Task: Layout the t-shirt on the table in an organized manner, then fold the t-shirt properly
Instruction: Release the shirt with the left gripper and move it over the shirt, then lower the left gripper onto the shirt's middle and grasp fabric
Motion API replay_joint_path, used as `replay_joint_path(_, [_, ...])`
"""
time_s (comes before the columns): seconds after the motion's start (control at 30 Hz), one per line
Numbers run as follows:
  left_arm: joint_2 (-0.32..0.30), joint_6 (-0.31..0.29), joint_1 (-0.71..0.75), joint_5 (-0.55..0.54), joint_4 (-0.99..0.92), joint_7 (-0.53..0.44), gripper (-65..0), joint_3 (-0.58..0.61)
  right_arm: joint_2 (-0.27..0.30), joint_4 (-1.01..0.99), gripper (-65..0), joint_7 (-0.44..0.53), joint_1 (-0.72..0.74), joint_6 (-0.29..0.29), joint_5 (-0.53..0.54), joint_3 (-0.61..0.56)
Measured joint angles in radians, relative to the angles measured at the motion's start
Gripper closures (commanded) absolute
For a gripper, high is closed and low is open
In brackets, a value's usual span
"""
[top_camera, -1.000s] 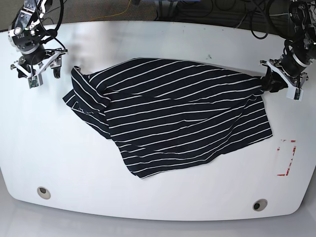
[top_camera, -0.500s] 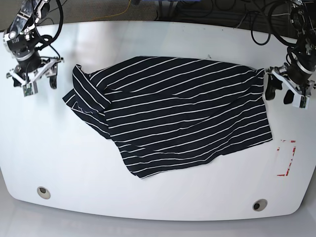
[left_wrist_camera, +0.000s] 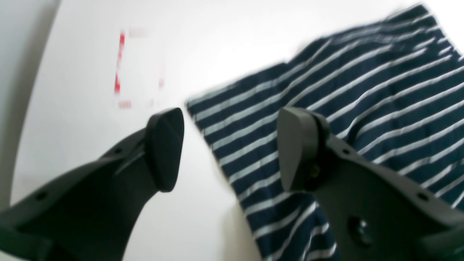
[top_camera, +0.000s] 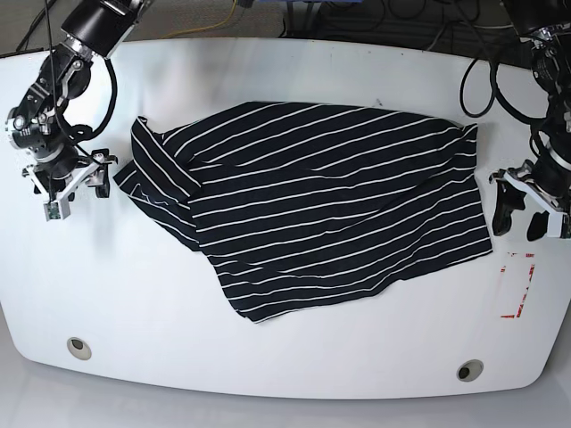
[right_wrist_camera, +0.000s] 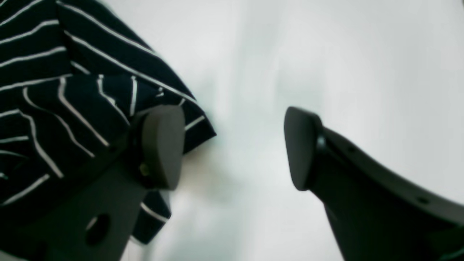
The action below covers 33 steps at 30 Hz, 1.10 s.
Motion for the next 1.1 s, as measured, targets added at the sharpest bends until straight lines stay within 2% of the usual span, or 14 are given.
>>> replay_joint_path(0.3, [0.033, 0.0, -0.072, 0.008, 0.0, -0.001, -38.0, 0.078, -0.002, -0.184, -41.8, -0.007, 0.097, 0.004, -0.003, -0.001])
replay_joint_path(0.5, [0.082, -0.004, -0.12, 0.005, 0.0, -0.011, -38.0, 0.124, 0.007, -0.249, -41.8, -0.004, 0.124, 0.003, -0.003, 0.0])
replay_joint_path(0.67, [0.121, 0.001, -0.138, 0.081, 0.0, -0.012, -36.6, 0.162, 0.005, -0.277, -41.8, -0.003, 0.118, 0.003, -0.004, -0.001])
replay_joint_path(0.8, [0.132, -0.004, -0.143, 0.149, 0.0, -0.01, -35.9, 0.249, 0.005, -0.284, -41.8, -0.007, 0.112, 0.003, -0.007, -0.001])
replay_joint_path(0.93, [0.147, -0.006, -0.154, 0.159, 0.0, -0.011, -35.9, 0.315, 0.002, -0.279, -41.8, -0.003, 0.101, 0.003, -0.005, -0.003])
replay_joint_path(1.1, [0.182, -0.007, -0.158, 0.163, 0.0, -0.013, -36.1, 0.383, 0.004, -0.278, -41.7, -0.007, 0.093, 0.003, -0.011, -0.06])
